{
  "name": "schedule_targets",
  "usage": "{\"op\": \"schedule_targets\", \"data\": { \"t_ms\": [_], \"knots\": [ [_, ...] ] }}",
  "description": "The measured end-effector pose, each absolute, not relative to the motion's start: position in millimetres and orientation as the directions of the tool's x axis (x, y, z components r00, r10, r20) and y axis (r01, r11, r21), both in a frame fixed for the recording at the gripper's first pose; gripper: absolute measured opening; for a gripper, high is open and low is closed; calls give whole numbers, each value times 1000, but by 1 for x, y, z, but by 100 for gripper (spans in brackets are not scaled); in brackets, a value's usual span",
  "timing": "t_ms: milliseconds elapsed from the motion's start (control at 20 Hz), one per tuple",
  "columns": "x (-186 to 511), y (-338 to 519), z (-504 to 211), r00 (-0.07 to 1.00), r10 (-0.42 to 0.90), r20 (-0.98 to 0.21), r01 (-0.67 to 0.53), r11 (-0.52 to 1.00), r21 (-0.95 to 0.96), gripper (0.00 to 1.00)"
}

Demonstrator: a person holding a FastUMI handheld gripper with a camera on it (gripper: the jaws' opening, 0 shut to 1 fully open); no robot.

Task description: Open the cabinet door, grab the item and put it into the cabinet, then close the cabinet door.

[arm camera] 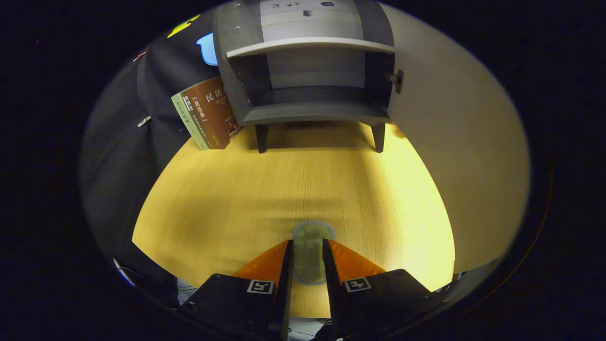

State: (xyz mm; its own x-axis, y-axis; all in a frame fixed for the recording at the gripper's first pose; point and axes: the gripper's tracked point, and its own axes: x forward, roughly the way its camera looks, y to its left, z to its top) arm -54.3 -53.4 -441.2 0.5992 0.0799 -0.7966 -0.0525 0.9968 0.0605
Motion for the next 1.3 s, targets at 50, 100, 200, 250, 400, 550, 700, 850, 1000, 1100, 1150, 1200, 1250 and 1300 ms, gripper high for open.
{"op": "schedule_targets", "data": {
  "t_ms": [50,100,200,250,400,550,700,850,1000,1100,1150,1200,1250,1300],
  "knots": [
    [-52,-52,-450,589,78,-804,-54,997,57,38],
    [-52,-51,-456,576,82,-814,-56,997,61,38],
    [-53,-50,-471,548,81,-833,-57,997,60,37],
    [-52,-51,-480,535,80,-841,-56,997,59,37],
    [-56,-57,-499,493,61,-868,-52,998,41,37],
    [-61,-60,-510,455,51,-889,-56,998,29,37],
    [-61,-58,-512,452,52,-890,-63,998,26,37],
    [-59,-60,-513,465,40,-885,-94,996,-4,38],
    [-63,-59,-512,444,23,-896,-122,992,-35,17],
    [-66,-58,-509,436,27,-899,-130,991,-33,17],
    [-65,-55,-505,442,31,-897,-128,991,-28,17],
    [-63,-53,-500,454,37,-890,-124,992,-22,17],
    [-60,-51,-492,469,38,-882,-120,993,-21,17],
    [-57,-49,-485,482,34,-875,-119,993,-27,17]
  ]
}}
